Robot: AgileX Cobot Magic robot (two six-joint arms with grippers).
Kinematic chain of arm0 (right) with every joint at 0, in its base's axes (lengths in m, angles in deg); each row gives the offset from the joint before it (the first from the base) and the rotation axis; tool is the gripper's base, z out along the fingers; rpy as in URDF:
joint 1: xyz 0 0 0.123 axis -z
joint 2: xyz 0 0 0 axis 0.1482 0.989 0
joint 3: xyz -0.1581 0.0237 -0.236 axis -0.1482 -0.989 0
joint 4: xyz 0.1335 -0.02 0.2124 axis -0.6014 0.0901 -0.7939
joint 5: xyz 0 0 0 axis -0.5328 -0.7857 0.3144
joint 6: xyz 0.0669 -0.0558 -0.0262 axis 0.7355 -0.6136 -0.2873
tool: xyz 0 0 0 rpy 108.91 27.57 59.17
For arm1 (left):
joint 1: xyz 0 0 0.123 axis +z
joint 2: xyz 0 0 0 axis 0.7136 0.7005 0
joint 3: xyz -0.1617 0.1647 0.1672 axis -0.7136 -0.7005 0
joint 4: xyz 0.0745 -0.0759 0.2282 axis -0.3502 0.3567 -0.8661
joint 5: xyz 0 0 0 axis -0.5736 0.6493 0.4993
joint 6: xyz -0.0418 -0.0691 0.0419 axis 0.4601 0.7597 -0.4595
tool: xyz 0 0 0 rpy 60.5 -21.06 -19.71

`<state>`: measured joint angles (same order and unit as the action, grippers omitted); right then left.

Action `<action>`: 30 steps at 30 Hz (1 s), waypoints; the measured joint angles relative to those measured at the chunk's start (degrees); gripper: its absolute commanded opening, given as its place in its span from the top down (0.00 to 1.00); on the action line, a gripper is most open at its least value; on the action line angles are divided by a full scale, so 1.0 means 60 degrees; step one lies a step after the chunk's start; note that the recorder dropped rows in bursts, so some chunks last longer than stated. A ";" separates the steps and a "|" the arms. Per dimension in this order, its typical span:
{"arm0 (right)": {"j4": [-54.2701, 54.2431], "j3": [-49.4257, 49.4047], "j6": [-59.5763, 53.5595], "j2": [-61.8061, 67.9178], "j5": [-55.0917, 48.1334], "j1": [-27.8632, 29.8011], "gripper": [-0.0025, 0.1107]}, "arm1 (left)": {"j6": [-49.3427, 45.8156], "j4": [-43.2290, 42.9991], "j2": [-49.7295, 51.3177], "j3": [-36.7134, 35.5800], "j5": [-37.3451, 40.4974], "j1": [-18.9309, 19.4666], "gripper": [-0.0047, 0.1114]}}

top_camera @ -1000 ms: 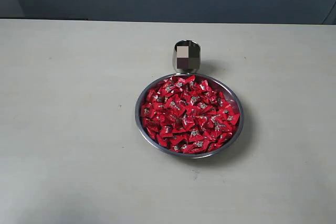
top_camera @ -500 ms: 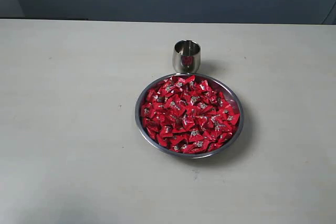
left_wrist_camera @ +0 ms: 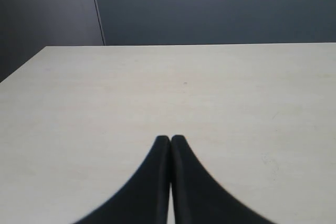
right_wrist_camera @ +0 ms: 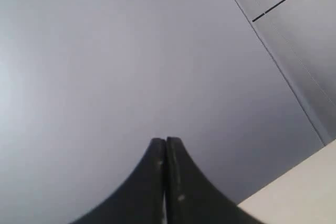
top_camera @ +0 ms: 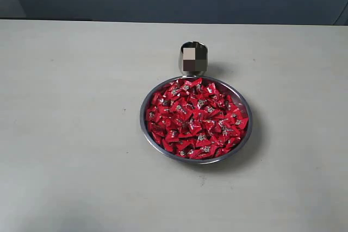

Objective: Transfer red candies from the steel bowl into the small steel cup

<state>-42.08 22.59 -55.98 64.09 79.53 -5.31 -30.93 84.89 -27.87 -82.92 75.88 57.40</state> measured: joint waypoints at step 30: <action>-0.4276 0.7821 -1.1816 1.4432 -0.7926 -0.3957 0.99 | 0.0000 0.0000 0.0000 0.0000 0.0000 0.0000 0.96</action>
<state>-67.73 69.52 -126.87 150.68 31.97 -29.05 -30.93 84.89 -27.87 -82.92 75.88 57.40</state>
